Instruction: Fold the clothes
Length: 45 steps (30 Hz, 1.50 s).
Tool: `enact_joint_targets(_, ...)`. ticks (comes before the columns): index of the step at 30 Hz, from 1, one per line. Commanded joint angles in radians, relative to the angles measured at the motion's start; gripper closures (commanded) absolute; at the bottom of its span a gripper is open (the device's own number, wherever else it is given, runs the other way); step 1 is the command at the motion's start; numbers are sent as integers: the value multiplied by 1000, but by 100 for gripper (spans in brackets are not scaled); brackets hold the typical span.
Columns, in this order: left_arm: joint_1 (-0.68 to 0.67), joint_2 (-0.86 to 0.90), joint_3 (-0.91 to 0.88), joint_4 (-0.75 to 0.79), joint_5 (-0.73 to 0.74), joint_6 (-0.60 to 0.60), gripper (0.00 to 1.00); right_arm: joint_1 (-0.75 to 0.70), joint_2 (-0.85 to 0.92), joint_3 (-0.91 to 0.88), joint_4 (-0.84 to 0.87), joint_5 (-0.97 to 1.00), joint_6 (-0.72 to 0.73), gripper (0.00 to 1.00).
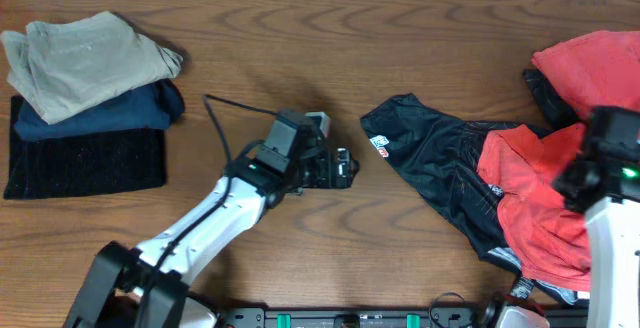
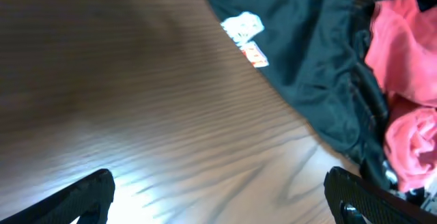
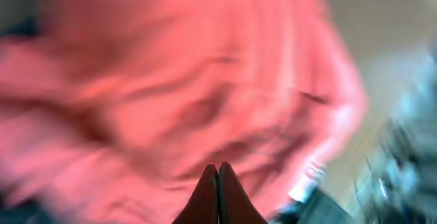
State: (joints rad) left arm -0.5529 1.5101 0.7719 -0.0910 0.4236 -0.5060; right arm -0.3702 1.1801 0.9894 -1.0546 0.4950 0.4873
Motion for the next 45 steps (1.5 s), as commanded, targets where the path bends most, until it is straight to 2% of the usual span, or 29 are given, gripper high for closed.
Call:
enact_joint_targets(1,-56,50,19,62,19,-61,1,-146,-17,42,-21,136,182,99)
enact_joint_targets(4,-114,94,19,135,40,-69,1,-266,-17,55,3,-63,145,99)
enact_joint_targets(8,-175,149,19,203,36,-72,1,-311,-17,55,61,-443,-121,98)
enact_joint_targets(11,-192,190,19,257,37,-87,1,-288,-17,55,51,-597,-240,75)
enact_joint_targets(13,-194,227,19,299,37,-143,1,-266,-17,55,24,-624,-269,62)
enact_joint_targets(16,-195,277,20,361,39,-198,1,-226,-17,55,-4,-628,-289,57)
enact_joint_targets(23,-219,369,38,502,39,-241,2,-148,-17,54,-11,-628,-302,56)
enact_joint_targets(31,-224,513,156,513,37,-410,3,-95,-17,54,-25,-628,-302,55)
enact_joint_targets(33,-224,539,188,513,37,-433,7,-87,-17,54,-29,-628,-302,55)
enact_joint_targets(35,-224,550,206,513,36,-435,18,-84,-17,54,-35,-627,-303,55)
enact_joint_targets(40,-222,549,211,515,-20,-434,67,-84,-17,54,-42,-628,-302,55)
enact_joint_targets(42,-222,549,211,513,-45,-434,78,-83,-17,54,-42,-628,-303,55)
enact_joint_targets(43,-222,549,211,513,-53,-433,88,-82,-17,54,-42,-628,-303,55)
enact_joint_targets(45,-216,549,211,512,-58,-430,94,-80,-17,54,-45,-628,-303,55)
